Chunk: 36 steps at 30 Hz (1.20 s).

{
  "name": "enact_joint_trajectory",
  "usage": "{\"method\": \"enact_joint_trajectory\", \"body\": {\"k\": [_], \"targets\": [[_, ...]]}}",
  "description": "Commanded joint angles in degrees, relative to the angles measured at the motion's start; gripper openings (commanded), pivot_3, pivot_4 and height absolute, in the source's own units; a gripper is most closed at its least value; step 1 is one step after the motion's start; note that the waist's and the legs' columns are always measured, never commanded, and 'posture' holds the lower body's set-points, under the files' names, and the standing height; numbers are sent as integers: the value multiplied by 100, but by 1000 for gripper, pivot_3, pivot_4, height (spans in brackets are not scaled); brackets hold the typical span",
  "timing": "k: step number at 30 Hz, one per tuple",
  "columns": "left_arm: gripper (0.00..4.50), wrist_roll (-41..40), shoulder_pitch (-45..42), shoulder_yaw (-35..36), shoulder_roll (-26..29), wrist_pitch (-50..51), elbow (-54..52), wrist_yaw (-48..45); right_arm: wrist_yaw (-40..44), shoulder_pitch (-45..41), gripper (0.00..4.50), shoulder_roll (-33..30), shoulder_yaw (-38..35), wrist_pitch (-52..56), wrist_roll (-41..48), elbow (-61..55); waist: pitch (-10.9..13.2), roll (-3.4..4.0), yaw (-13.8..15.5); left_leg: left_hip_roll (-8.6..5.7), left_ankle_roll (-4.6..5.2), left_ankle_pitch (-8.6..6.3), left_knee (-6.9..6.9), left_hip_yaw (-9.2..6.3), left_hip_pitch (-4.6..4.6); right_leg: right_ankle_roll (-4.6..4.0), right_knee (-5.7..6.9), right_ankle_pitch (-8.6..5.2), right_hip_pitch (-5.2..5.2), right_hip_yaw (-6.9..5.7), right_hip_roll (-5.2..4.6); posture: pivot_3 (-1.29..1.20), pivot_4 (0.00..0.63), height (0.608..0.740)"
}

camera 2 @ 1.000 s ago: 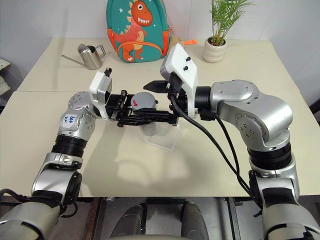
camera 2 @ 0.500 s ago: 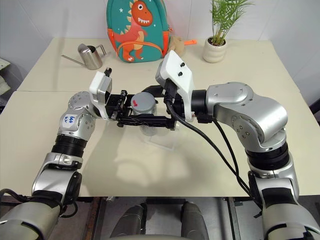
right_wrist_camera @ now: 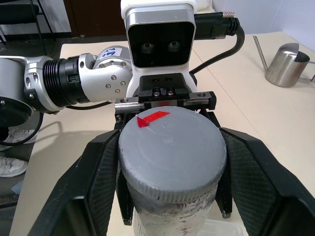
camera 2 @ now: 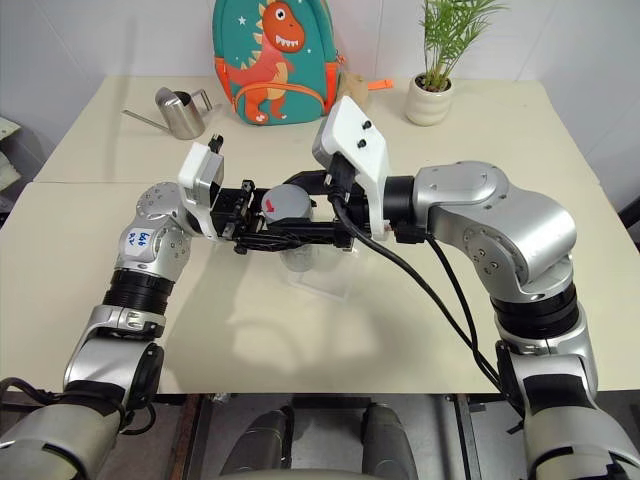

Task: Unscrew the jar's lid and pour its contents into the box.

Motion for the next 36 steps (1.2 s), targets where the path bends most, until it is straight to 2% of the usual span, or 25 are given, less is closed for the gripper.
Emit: {"method": "enact_joint_trajectory", "body": {"k": [1,20,36], "targets": [[2420,-49,-107,93,33,-73,-108,-452,66,-177,3179,57,-209,-117,114,-133,0,0,0,0,0,0,0,0,0,0,0,0,0,0,0,0,150,740],[2420,-48,-114,91,34,-90,-77,-446,-65,-152,3179,214,-269,-207,41,-140,0,0,-1,0,0,0,0,0,0,0,1,0,0,0,0,0,150,740],[2420,-49,-121,98,41,-92,-71,-444,-22,-145,3179,103,-255,-211,27,-135,0,0,-1,0,0,0,0,0,0,0,0,0,0,0,0,0,150,740]]}}
